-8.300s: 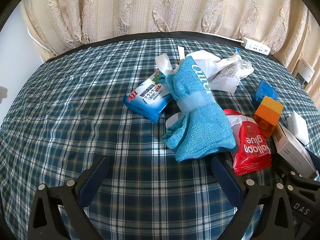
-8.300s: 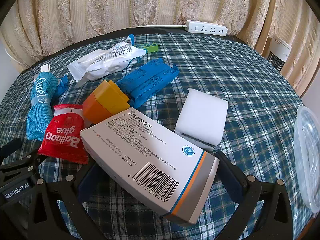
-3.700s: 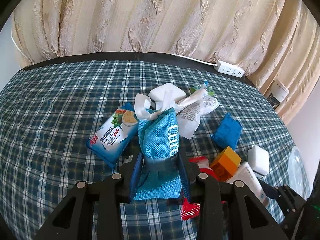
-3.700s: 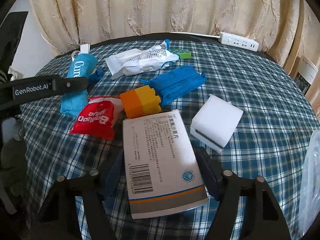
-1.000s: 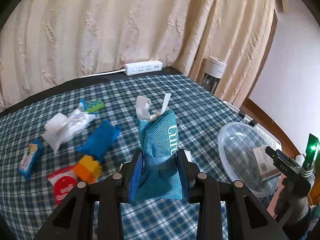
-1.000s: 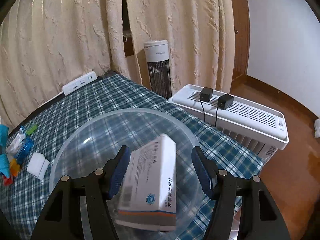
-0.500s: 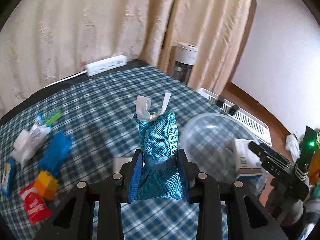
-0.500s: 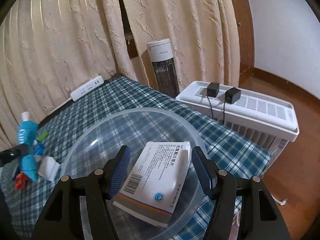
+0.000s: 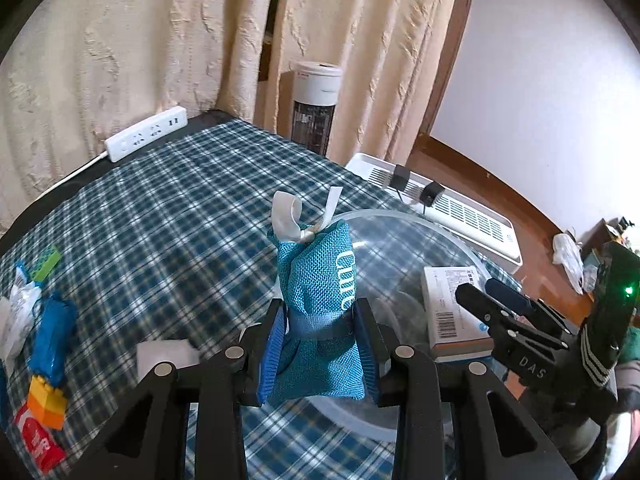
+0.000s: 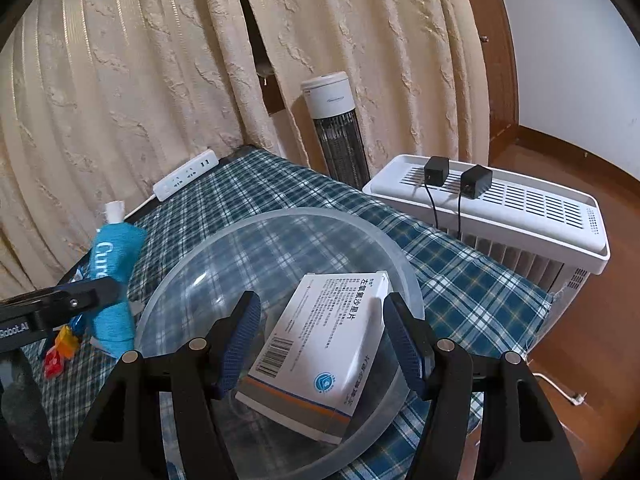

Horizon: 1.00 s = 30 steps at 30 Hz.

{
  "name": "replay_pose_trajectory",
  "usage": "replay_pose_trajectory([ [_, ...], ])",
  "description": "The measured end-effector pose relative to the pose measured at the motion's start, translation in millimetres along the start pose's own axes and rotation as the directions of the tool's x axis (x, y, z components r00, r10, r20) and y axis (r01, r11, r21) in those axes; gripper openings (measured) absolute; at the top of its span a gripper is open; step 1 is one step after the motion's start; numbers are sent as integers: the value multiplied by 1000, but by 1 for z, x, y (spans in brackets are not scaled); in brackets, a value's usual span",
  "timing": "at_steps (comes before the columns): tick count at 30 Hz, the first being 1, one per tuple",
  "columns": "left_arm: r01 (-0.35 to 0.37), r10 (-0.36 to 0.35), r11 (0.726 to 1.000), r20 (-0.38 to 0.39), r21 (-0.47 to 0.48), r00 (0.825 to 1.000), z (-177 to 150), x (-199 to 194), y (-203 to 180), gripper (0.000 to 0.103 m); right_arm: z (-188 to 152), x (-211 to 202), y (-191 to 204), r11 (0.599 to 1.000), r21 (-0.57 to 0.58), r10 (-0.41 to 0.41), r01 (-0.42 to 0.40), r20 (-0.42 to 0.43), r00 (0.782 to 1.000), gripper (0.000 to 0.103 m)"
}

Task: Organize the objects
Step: 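Lower the towel bottle into the clear bowl and open the left tool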

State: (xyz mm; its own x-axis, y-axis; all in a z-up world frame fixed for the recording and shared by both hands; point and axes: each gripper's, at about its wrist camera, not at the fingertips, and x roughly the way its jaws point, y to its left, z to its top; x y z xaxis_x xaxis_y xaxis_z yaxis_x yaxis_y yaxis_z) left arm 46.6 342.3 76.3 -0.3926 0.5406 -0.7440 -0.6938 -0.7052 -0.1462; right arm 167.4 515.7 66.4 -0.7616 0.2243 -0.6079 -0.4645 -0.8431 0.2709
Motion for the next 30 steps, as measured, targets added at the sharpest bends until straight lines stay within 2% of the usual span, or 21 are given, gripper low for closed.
replay_pose_trajectory([
  [5,17,-16,1000,-19,14,1000,5,10,-9,38,0,0,2,1000,1,2,-2,-1,1000,65],
  [7,26,-25,1000,-24,12,999,6,13,-12,50,0,0,3,1000,0,3,-3,-1,1000,65],
  [8,30,-29,1000,-21,9,999,6,12,-12,65,0,0,3,1000,0,3,-3,-1,1000,65],
  [9,30,-30,1000,-9,6,1000,6,11,-12,71,0,0,3,1000,1,2,-2,-1,1000,65],
  [16,-3,3,1000,3,2,1000,3,8,-4,73,-1,0,7,1000,-6,1,-2,-3,1000,65],
  [24,-32,32,998,0,-54,999,-4,2,15,87,1,-6,12,1000,-14,-24,25,12,1000,65],
  [30,-57,58,996,3,-74,998,-11,-3,27,91,5,-12,22,1000,-19,-22,23,27,999,65],
])
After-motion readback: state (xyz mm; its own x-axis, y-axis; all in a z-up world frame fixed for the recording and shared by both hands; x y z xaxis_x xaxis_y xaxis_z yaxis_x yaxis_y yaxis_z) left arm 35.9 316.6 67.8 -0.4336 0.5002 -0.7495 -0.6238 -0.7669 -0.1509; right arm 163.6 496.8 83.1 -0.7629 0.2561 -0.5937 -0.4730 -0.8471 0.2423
